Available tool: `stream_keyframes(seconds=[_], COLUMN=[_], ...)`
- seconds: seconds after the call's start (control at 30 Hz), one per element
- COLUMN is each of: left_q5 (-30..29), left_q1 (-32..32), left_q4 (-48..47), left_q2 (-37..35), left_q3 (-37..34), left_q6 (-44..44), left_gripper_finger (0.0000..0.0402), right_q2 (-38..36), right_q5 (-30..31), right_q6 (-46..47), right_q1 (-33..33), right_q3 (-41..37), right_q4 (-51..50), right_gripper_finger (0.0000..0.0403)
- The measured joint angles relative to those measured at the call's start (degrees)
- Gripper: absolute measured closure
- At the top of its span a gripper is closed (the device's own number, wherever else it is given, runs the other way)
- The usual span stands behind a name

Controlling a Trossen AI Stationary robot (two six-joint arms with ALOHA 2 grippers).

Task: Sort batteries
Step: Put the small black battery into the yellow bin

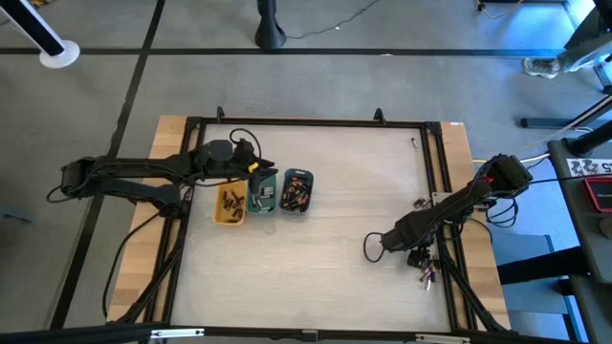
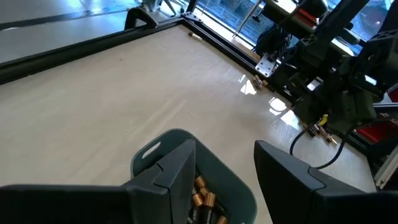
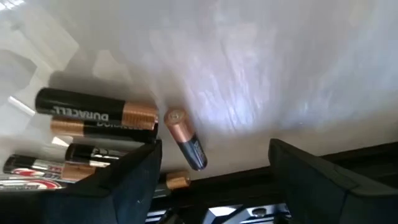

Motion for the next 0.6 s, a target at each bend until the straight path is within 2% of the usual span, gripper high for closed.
stream_keyframes(seconds=[0.13,0.23,0.4,0.6], left_q5=[0.00,0.02,0.02,0.01], left_q1=[0.00,0.00,0.00,-0.17], left_q4=[-0.01,-0.01,-0.01,-0.11], left_q2=[0.00,0.00,0.00,0.00], left_q3=[0.00,0.00,0.00,0.00], left_q6=[-0.80,-0.82,-1.25,-1.41], left_gripper_finger=[0.0247,0.0247,0.0247,0.0247], right_q2=[1.70,2.32,2.42,2.43], right_q5=[-0.35,-0.37,-0.09,0.13], right_q6=[-0.02,0.04,1.50,2.16], right_q1=[-0.04,-0.04,0.02,0.04], right_q3=[-0.55,-0.55,-0.57,-0.57], right_q4=[0.83,1.14,2.25,2.77], right_gripper_finger=[0.0115,0.0145,0.0223,0.0343])
